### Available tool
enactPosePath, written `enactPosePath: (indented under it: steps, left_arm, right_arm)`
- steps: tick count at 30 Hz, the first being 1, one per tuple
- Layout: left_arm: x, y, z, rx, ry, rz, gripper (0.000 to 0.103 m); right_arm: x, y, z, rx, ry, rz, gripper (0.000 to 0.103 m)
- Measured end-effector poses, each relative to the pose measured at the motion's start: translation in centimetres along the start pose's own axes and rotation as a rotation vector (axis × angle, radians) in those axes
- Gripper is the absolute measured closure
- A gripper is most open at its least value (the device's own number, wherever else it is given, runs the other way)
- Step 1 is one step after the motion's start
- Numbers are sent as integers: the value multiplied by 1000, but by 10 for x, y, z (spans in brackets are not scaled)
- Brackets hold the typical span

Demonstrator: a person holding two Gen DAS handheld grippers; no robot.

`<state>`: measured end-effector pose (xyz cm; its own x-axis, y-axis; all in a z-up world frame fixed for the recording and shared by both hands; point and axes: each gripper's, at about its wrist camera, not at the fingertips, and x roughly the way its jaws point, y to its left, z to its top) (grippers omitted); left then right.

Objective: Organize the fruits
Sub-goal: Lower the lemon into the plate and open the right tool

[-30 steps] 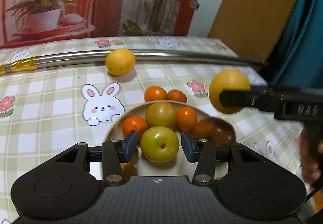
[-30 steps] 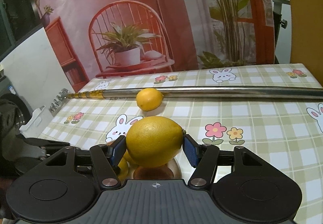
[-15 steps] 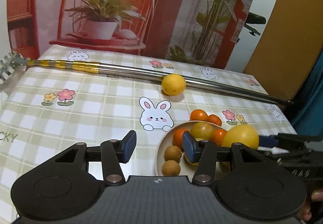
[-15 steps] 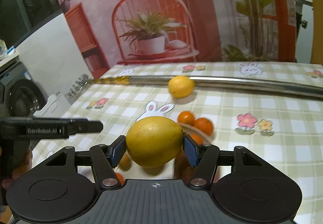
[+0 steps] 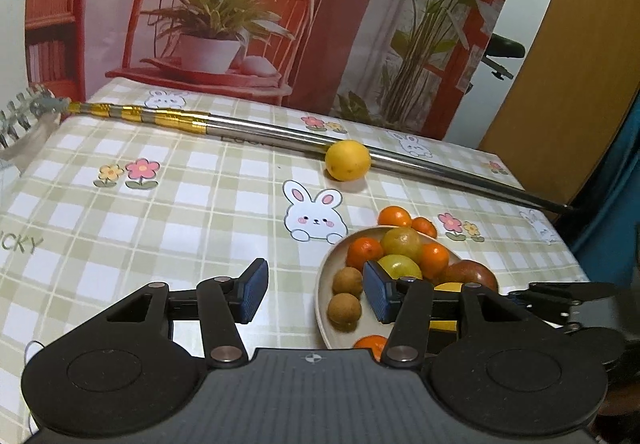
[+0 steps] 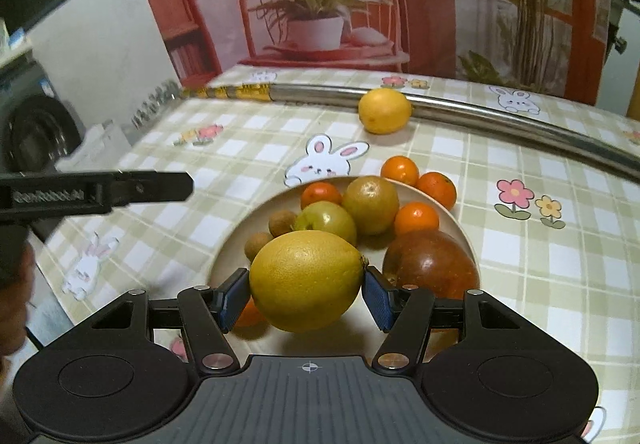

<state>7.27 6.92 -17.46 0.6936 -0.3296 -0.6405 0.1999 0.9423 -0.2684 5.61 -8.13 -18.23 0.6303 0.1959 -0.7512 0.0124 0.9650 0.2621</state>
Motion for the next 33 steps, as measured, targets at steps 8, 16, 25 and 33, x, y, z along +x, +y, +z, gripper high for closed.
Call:
enactPosePath:
  steps: [8,16,25,33]
  left_arm:
    - [3,0,-6,-3,5,-4,48]
    - [3,1,-5,-18,-7,15,48]
    - [1,-6,-7,-13,-18,26,48]
    - [-1,-12,-10,7,-22,40,48]
  right_arm:
    - [13,1,-5,-17,57,-32,46]
    - [21,-1,-2,-6,67,-21,46]
    - [15,-4,-3,27,-10,15,46]
    - [-12,-2,-13,46,-199,-18,46]
